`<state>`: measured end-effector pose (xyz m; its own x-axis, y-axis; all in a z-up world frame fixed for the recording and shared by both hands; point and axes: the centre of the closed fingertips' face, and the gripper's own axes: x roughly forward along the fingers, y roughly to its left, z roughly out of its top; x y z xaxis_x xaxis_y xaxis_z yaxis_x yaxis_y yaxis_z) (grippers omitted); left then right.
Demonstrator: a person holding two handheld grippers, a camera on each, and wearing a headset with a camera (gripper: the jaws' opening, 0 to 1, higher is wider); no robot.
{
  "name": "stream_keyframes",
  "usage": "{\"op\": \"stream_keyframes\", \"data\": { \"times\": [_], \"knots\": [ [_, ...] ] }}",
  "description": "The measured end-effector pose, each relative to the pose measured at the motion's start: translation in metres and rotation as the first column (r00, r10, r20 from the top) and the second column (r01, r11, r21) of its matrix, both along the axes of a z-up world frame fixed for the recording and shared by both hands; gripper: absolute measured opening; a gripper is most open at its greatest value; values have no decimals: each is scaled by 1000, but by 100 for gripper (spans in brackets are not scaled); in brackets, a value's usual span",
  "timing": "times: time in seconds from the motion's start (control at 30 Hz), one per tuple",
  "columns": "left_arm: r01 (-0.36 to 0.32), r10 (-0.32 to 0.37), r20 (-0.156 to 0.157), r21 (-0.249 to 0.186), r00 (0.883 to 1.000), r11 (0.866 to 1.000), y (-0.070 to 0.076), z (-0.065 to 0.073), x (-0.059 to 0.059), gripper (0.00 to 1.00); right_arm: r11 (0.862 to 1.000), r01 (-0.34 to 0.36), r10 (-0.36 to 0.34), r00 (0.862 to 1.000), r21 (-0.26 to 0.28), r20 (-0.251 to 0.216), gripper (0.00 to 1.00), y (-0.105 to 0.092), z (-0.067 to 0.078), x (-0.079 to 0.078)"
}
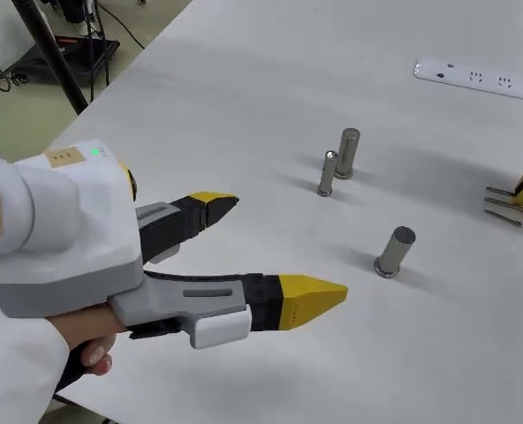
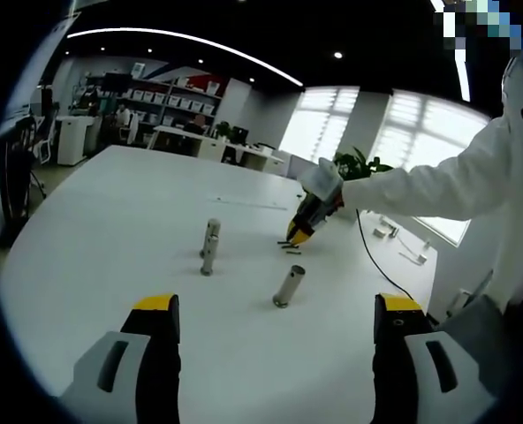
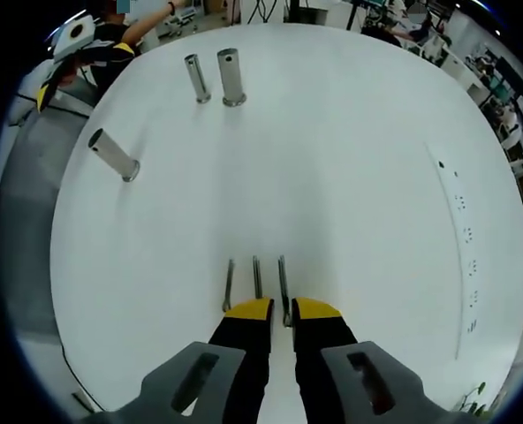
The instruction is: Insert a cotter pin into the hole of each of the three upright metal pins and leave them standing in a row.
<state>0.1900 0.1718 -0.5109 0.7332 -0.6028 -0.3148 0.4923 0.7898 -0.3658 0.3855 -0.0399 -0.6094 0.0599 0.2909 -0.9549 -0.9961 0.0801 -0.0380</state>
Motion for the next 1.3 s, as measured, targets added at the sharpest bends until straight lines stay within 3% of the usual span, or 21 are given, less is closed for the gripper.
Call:
{"op": "stream_keyframes", "data": {
  "times": [0.17,0.47,0.97,1.3],
  "knots": [
    [18,-18,-13,30,1000,999,-2,-8,-3,90,999,-25,25,1000,-28,1,3,0,0,0],
    [37,-36,-24,42,999,998,-6,-13,-3,90,994,-78,77,997,-78,-7,4,0,-1,-1],
    [26,-25,-24,47,999,999,-1,-14,-3,89,997,-47,46,999,-58,-10,0,0,0,4],
    [18,-17,-27,48,1000,999,1,-16,-3,89,993,-88,91,995,-80,38,0,2,0,-2]
  ]
}}
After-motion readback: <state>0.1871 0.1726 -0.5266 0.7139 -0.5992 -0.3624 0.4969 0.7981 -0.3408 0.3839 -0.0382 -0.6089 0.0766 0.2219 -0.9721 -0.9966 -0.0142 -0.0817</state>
